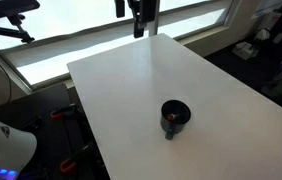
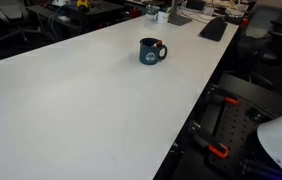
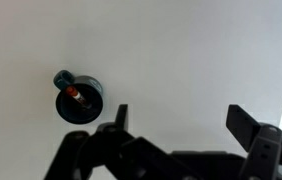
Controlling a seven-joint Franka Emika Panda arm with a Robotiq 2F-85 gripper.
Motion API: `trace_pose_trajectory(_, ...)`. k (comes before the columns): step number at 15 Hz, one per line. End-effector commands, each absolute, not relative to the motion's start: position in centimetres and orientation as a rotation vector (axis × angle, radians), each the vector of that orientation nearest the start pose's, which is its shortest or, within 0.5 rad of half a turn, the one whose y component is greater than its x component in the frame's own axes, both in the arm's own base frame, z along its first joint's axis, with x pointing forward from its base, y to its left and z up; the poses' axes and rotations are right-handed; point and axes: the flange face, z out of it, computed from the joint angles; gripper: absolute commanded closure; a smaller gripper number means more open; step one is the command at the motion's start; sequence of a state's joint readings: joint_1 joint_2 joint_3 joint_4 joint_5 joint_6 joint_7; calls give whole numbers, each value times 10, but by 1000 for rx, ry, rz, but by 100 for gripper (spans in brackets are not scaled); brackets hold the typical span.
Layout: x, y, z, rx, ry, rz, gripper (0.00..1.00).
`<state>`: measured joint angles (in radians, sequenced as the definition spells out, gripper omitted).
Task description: Put the marker on the table
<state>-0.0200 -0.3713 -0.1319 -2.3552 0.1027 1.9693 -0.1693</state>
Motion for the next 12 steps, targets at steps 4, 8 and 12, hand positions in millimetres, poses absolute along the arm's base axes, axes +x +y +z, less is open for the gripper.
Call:
trace_pose_trajectory(4,430,-62,470,-2998,21,-5,0)
trace_pose_trajectory(8,430,-62,470,-2998,21,-5,0)
trace_pose_trajectory(12,442,-69,461,-3019,49,-23,0)
